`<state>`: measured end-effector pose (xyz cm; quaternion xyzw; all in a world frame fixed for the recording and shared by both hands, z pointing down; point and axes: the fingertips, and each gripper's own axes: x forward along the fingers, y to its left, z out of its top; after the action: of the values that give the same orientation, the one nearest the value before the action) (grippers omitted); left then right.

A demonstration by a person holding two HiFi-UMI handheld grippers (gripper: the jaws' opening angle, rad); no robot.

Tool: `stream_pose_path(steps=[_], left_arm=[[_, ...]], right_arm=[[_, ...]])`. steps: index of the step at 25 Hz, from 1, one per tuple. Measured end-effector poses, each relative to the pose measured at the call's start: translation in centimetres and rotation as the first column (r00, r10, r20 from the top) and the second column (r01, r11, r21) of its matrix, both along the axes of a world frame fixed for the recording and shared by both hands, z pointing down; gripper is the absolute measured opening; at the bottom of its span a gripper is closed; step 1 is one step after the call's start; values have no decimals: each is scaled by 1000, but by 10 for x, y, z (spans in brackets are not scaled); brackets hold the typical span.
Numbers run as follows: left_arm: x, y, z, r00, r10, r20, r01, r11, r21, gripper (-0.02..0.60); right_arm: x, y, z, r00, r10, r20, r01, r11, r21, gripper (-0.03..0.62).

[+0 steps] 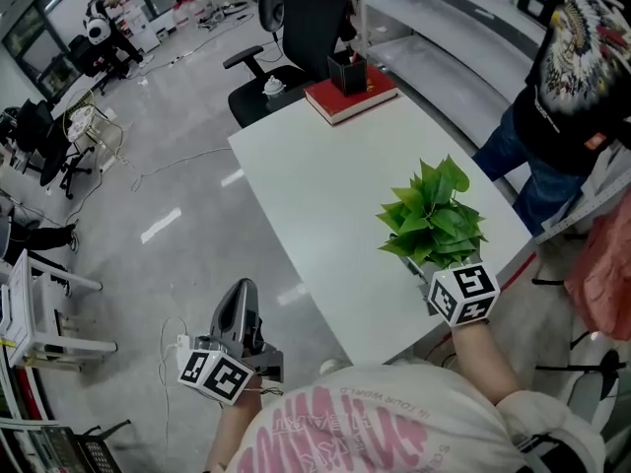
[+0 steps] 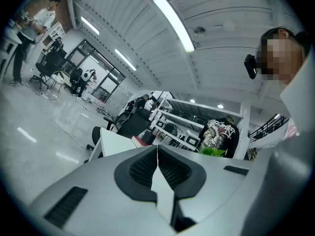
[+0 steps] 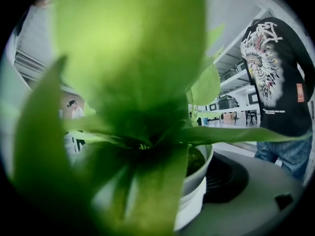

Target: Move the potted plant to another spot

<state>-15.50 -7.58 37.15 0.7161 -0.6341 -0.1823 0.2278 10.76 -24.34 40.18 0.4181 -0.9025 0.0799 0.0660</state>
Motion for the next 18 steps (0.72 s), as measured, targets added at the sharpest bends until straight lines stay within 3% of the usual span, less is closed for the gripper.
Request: stream_pose_path(steps=[8,18], left_arm=[[-112,48,-2,1000,8,7,-8,1000,23,26],[-101,37,-3,1000,20,16,-21,999,31,26]], right_arm=[[-113,61,-7,999,-25,-30,26,999,25,552],[-118,66,-20,997,-73,-16,74,997,34,552]])
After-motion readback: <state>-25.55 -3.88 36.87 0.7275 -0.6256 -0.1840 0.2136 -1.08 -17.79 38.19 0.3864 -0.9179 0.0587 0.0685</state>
